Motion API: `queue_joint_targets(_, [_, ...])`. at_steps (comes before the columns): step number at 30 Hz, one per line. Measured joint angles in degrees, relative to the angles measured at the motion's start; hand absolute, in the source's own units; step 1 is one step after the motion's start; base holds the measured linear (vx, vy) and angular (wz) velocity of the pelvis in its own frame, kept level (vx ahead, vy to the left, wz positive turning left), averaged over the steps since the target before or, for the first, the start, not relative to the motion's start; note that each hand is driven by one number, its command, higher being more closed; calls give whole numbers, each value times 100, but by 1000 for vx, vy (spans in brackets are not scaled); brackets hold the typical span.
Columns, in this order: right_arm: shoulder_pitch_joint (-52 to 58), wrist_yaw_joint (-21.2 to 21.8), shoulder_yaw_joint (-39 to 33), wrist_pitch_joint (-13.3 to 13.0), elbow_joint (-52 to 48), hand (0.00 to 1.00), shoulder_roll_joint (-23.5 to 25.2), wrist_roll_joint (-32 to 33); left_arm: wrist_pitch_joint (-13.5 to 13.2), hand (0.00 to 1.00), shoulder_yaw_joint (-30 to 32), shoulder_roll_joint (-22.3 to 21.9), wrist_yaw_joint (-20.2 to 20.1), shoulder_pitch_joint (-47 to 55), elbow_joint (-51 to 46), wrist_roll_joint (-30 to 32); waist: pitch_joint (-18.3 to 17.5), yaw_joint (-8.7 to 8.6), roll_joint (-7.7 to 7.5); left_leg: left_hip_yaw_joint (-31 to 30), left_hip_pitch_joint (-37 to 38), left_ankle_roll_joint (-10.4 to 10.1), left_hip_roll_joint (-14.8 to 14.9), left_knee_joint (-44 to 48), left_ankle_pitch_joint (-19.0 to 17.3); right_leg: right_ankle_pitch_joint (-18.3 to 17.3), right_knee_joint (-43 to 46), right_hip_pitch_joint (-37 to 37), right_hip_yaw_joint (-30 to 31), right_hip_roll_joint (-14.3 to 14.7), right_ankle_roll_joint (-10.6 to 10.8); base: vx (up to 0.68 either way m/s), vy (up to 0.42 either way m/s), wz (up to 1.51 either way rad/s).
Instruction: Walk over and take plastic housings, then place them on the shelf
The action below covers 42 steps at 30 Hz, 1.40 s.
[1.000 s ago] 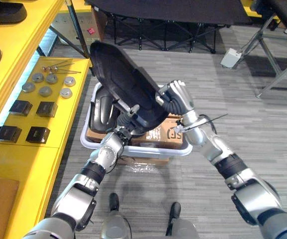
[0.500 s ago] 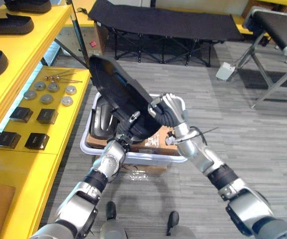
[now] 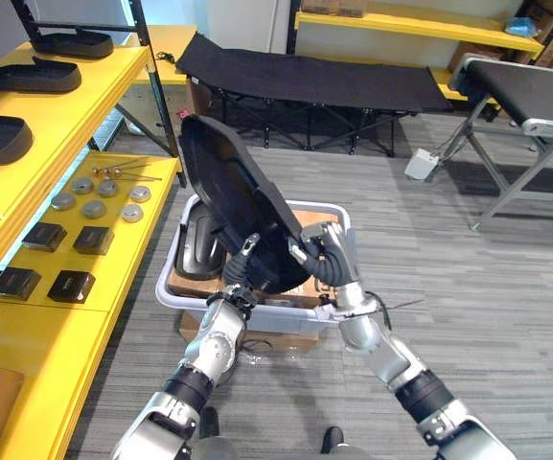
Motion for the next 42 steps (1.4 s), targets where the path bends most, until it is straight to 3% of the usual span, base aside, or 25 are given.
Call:
queue_joint_targets(4, [354, -280, -153, 238, -223, 0, 235, 463, -115, 100, 44, -18, 481, 72, -527, 1003, -76, -12, -100, 14, 0, -2, -2, 1, -4, 6, -39, -1, 2, 0, 7, 0, 0, 0])
queue_joint_targets(8, [490, -197, -278, 356, -392, 0, 355, 1112, -115, 100, 134, -155, 877, 98, -848, 1829, -108, -33, -114, 43, 18, -2, -4, 2, -4, 40, -70, 7, 24, 0, 54, 4, -4, -4])
queue_joint_targets(11, [649, 158, -524, 368, -467, 0, 439, 1392, -76, 100, 237, -350, 1139, 334, -1051, 2498, -174, -60, -74, 101, 98, -12, -7, 4, -12, 39, -56, 36, 66, -3, 50, 10, -5, -9])
queue_joint_targets(15, [858, 742, -915, 368, -845, 0, 438, 1840, -59, 100, 464, -568, 1302, 661, -1201, 3218, -268, -136, 88, 157, 104, -16, -3, -6, -32, 20, -27, -31, 149, -3, 26, -9, -3, -10])
queue_joint_targets(19, [1135, 1306, -1404, 340, -1264, 0, 392, 2656, 41, 100, 617, -652, 1471, 919, -1223, 3962, -349, -178, 226, 165, 119, -16, 5, -8, -32, -4, 4, -43, 164, -1, -4, -5, -1, -1])
queue_joint_targets(23, [1599, 2074, -2341, 41, -1670, 0, 316, 4433, 145, 100, 1303, -539, 2209, 1600, -1432, 5304, -374, -186, 268, 306, 196, -25, 23, -11, -83, -26, 11, -56, 266, 3, 9, -19, -3, -12])
queue_joint_targets(25, [1808, 2286, -2501, -164, -1825, 0, 337, 4937, 147, 100, 1475, -410, 2507, 1770, -1440, 5838, -378, -193, 274, 322, 196, -44, 23, -11, -104, -26, 10, -71, 287, 2, 9, -3, -1, -9])
queue_joint_targets(26, [1979, 2533, -2589, -333, -1911, 0, 368, 5504, 148, 100, 1606, -339, 2769, 1862, -1489, 6259, -380, -199, 271, 327, 194, -43, 23, -11, -108, -27, 10, -80, 290, 2, 9, 0, 0, 0])
queue_joint_targets(29, [2346, 3084, -3002, -515, -1928, 0, 680, 6462, 96, 100, 1901, -221, 3342, 2017, -1844, 6926, -397, -203, 260, 362, 185, -41, 23, -11, -122, -29, 15, -115, 314, -4, 5, 4, 0, -6])
queue_joint_targets(31, [2593, 3189, -3196, -515, -1819, 0, 876, 6580, -97, 100, 2062, -212, 3576, 2049, -1992, 7096, -437, -212, 269, 427, 185, -51, 23, -11, -141, -28, 16, -163, 370, -8, 4, 11, 2, -13])
queue_joint_targets(34, [2848, 3212, -3379, -511, -1350, 0, 1043, 6640, -329, 100, 2132, -225, 3591, 2203, -2120, 6975, -572, -270, 294, 500, 179, -69, 23, -13, -176, -25, 22, -244, 465, -10, -1, 36, 3, -18])
queue_joint_targets(36, [2982, 3223, -3520, -475, -1084, 0, 1112, 6562, -507, 100, 2147, -291, 3443, 2363, -2233, 6675, -596, -352, 324, 507, 180, -63, 23, -13, -180, -24, 21, -249, 468, -10, -14, 14, -2, -2])
queue_joint_targets(37, [3117, 3260, -3662, -356, -936, 0, 1127, 6291, -649, 100, 2136, -437, 3179, 2537, -2448, 6370, -604, -373, 338, 523, 183, -64, 24, -12, -181, -28, 17, -253, 476, -9, -11, 20, -3, -4])
queue_joint_targets(42, [3193, 3588, -3766, -85, -775, 0, 1113, 6158, -901, 100, 2082, -621, 2677, 3114, -3138, 5762, -598, -333, 383, 456, 191, -71, 28, -4, -188, -69, 52, -224, 457, -6, 2, 10, -3, 3])
